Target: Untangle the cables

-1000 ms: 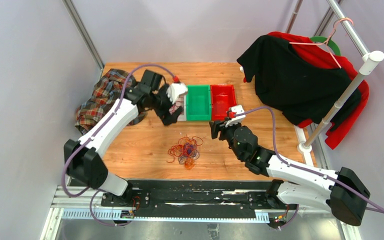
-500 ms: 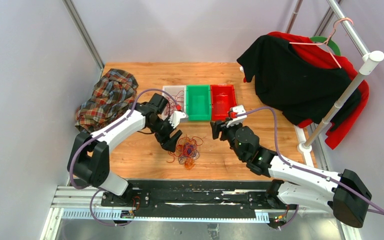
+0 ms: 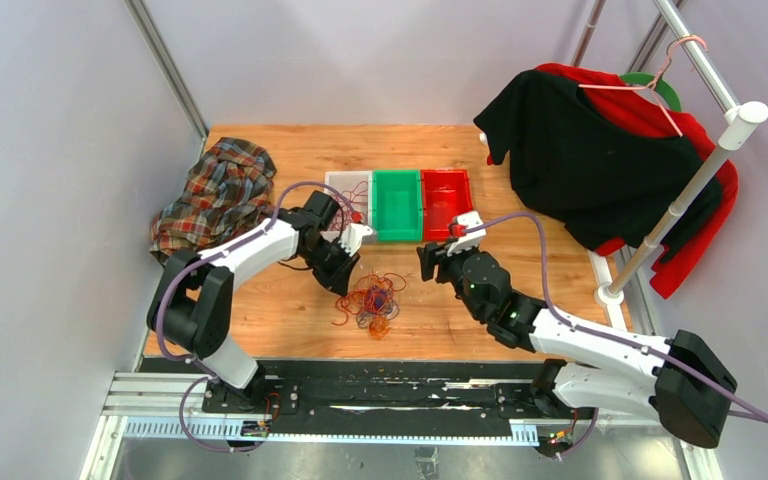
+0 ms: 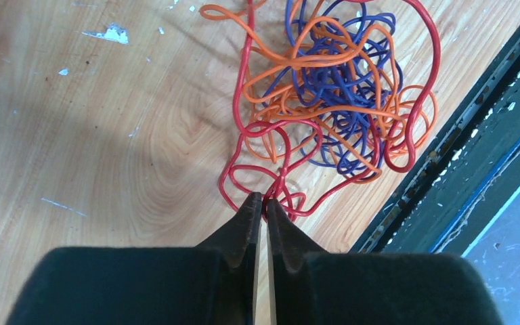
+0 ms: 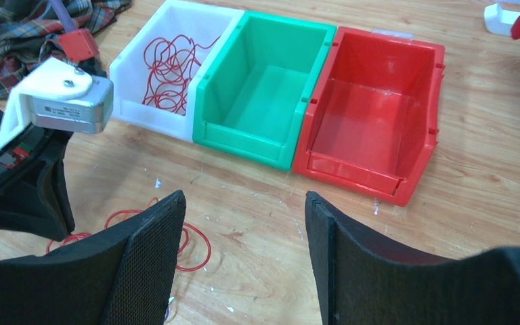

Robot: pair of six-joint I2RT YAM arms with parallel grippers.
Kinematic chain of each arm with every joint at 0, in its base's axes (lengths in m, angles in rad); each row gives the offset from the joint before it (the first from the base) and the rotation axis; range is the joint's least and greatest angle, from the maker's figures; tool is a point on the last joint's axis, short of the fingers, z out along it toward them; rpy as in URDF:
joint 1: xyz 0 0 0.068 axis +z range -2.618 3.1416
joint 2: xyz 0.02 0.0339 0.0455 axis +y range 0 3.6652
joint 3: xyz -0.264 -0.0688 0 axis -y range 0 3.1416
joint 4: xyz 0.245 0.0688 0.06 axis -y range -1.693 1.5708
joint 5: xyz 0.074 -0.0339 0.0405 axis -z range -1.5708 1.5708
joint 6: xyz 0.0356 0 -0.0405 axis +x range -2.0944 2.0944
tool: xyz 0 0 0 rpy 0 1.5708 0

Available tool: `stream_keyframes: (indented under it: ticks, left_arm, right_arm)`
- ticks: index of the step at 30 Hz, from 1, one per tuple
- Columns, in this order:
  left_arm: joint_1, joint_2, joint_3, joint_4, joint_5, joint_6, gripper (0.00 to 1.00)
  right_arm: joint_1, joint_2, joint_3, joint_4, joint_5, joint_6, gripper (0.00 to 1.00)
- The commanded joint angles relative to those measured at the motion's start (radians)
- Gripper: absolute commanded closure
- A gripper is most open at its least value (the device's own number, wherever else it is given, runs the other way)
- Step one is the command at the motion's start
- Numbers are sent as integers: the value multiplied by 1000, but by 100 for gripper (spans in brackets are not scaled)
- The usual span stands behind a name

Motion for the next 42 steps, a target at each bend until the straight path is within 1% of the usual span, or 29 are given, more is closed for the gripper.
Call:
stream_keyframes:
  ticks: [1, 7, 9, 15, 21, 28, 38, 42]
  left_arm:
    - [36, -24, 24, -31, 56, 35, 93]
    - [60, -92, 34, -90, 84, 69, 99]
    - [63, -113, 41, -107, 85, 74, 99]
    - [70, -170, 110, -186, 107, 91, 99]
    - [69, -219, 210, -235, 150, 75, 99]
    - [70, -269, 254, -245, 175, 41, 99]
    - [68, -308, 279, -246, 182, 12, 99]
    - [65, -316, 282, -246, 193, -1, 99]
  right_arm:
    - [-18, 59, -3, 46, -67, 25, 34]
    - [-14, 212, 59, 74, -233, 106, 32]
    - [0, 271, 88, 92, -263, 117, 28]
    - [46, 384, 150, 172, -316, 118, 27]
    - [71, 404, 201, 235, -376, 110, 26]
    - [93, 390, 229, 257, -447, 95, 26]
    - [107, 414, 245, 261, -441, 85, 28]
    - [110, 441, 273, 265, -407, 77, 28]
